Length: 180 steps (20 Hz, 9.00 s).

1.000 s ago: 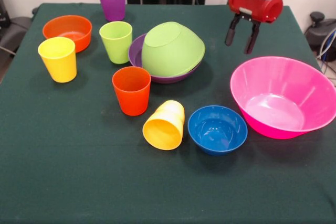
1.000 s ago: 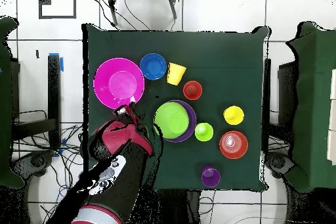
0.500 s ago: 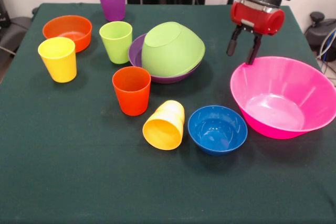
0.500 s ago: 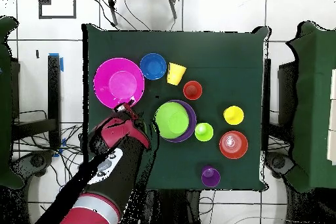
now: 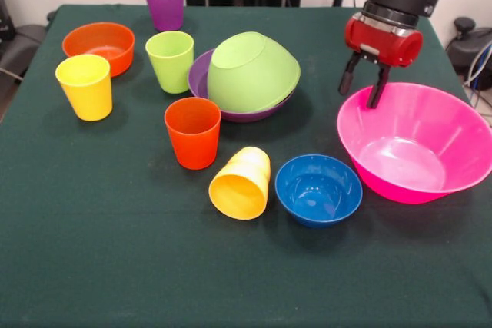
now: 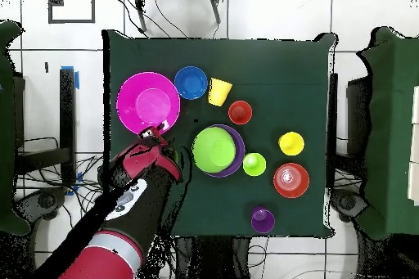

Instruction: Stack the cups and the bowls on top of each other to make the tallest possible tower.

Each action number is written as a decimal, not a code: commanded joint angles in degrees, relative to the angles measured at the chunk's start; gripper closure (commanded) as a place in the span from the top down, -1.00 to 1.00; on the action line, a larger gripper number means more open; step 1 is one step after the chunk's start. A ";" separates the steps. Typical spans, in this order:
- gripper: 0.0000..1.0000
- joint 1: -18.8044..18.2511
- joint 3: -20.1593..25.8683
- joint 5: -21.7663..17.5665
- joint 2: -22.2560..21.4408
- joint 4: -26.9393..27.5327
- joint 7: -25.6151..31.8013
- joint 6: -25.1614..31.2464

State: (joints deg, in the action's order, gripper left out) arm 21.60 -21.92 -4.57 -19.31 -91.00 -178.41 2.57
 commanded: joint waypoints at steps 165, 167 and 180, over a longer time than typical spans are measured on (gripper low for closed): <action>1.00 -3.11 4.29 -5.20 1.03 -0.24 2.94 -3.53; 1.00 -3.24 4.56 -5.27 0.41 -0.41 3.24 -2.71; 1.00 -4.16 6.04 -5.78 -1.57 -1.01 3.64 -0.93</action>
State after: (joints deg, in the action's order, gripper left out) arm 18.55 -24.10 -6.71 -21.52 -90.19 -178.41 -2.05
